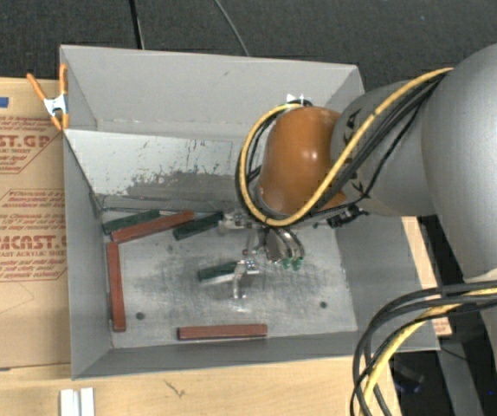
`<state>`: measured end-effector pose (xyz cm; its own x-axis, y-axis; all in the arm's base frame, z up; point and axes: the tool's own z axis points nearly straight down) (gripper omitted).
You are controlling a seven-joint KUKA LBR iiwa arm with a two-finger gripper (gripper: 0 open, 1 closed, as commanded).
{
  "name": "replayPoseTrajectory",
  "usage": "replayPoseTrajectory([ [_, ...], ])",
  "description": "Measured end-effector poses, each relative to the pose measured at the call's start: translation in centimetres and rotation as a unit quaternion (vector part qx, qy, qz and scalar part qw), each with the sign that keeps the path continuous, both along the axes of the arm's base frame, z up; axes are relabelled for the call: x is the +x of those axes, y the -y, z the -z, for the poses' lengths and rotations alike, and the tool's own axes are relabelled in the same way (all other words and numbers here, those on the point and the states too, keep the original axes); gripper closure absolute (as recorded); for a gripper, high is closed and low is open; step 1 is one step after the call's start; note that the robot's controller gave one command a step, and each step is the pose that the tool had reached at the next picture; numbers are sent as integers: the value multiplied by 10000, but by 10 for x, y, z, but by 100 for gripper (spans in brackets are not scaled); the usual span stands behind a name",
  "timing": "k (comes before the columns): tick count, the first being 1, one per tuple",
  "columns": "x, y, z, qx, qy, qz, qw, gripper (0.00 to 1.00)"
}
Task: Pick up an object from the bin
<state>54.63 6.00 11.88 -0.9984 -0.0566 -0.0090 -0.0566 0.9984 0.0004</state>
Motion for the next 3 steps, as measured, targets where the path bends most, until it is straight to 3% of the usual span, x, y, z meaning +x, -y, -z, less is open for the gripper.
replayPoseTrajectory([
  [1,8,-31,1,-2,-60,-7,10000,0],
  [2,-15,-17,3,-1,-56,482,9988,0],
  [3,-4,-21,49,0,-44,356,9994,0],
])
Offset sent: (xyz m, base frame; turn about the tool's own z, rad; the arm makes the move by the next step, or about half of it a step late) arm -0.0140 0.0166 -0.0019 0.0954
